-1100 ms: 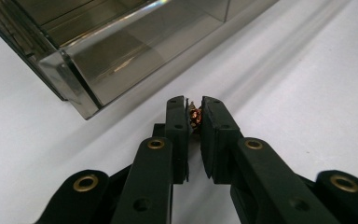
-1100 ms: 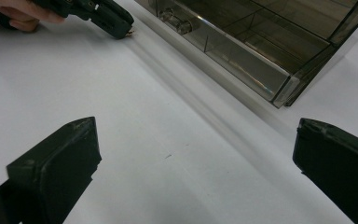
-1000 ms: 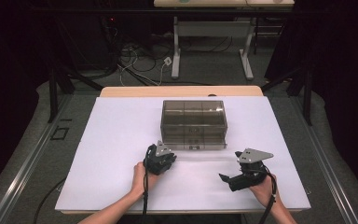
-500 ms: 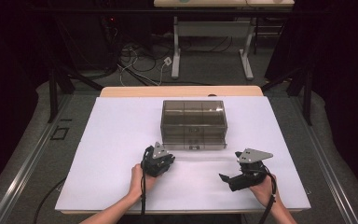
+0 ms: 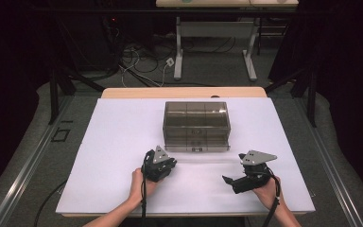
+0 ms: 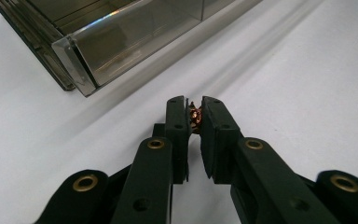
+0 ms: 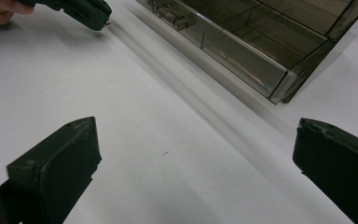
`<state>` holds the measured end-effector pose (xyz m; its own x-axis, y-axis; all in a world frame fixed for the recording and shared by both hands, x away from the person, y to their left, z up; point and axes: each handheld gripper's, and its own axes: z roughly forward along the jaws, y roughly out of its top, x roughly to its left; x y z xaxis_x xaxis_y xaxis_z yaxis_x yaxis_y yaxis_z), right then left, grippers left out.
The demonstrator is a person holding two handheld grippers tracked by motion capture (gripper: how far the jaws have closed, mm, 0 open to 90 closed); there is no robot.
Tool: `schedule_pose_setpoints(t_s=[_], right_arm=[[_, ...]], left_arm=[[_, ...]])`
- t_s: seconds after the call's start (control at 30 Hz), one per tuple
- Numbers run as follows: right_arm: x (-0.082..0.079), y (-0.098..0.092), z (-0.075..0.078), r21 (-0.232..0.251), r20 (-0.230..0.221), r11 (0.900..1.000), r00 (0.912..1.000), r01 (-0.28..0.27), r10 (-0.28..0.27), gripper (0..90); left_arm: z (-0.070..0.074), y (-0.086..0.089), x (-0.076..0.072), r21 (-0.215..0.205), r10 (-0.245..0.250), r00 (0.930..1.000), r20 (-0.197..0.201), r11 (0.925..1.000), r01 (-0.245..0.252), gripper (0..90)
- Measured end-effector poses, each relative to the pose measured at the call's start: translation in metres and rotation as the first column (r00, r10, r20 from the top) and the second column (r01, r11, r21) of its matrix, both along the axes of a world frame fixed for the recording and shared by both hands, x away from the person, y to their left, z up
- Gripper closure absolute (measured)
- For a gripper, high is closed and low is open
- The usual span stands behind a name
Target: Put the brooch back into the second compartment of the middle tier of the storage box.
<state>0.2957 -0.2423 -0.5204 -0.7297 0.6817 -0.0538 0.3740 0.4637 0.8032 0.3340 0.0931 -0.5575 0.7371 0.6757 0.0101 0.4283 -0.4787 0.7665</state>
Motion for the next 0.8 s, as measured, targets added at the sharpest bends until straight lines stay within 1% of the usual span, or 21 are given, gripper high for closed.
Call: schedule_pose_setpoints(t_s=[0.03,0.07,0.33,0.5,0.6,0.63,0.67,0.77,0.8], right_arm=[[0.0003,0.0002,-0.0006,0.006,0.004,1.0,1.0,0.0,0.0,0.2],[0.0003,0.0001,-0.0007,0.006,0.004,1.0,1.0,0.0,0.0,0.2],[0.0007,-0.0004,-0.0009,-0.001,-0.001,1.0,1.0,0.005,-0.005,0.2],[0.0012,-0.0005,-0.0014,0.006,0.01,1.0,0.9999,0.004,-0.004,0.2],[0.0012,-0.0007,-0.0013,0.004,0.007,1.0,1.0,0.005,-0.005,0.2],[0.0013,-0.0007,-0.0013,0.004,0.006,1.0,1.0,0.004,-0.004,0.2],[0.0012,-0.0008,-0.0012,0.002,0.006,1.0,1.0,0.006,-0.006,0.3],[0.0014,-0.0007,-0.0013,0.001,0.006,1.0,1.0,0.005,-0.005,0.2],[0.0014,-0.0007,-0.0012,0.002,0.006,1.0,1.0,0.005,-0.005,0.2]], left_arm=[[0.0004,0.0004,-0.0005,-0.006,0.0,1.0,0.001,1.0,0.0,81.4],[0.0012,0.0011,-0.0009,-0.001,-0.003,1.0,0.003,1.0,0.003,81.4],[0.0058,0.0044,-0.0043,-0.006,-0.002,0.9997,0.024,1.0,0.002,81.4],[0.0071,0.0042,-0.0057,-0.011,-0.003,0.9996,0.028,0.9999,0.004,81.4],[0.0088,0.0049,-0.0064,-0.006,-0.003,0.9994,0.034,1.0,0.004,81.4],[0.0088,0.0047,-0.0067,-0.015,-0.002,0.9994,0.033,0.9999,0.002,81.4],[0.0092,0.0049,-0.0064,-0.012,-0.003,0.9991,0.042,0.9999,0.003,81.4],[0.0098,0.0048,-0.0069,-0.013,0.0,0.9989,0.046,0.9999,0.001,81.4],[0.0099,0.0046,-0.0072,-0.019,-0.002,0.9991,0.043,0.9998,0.003,81.4]])
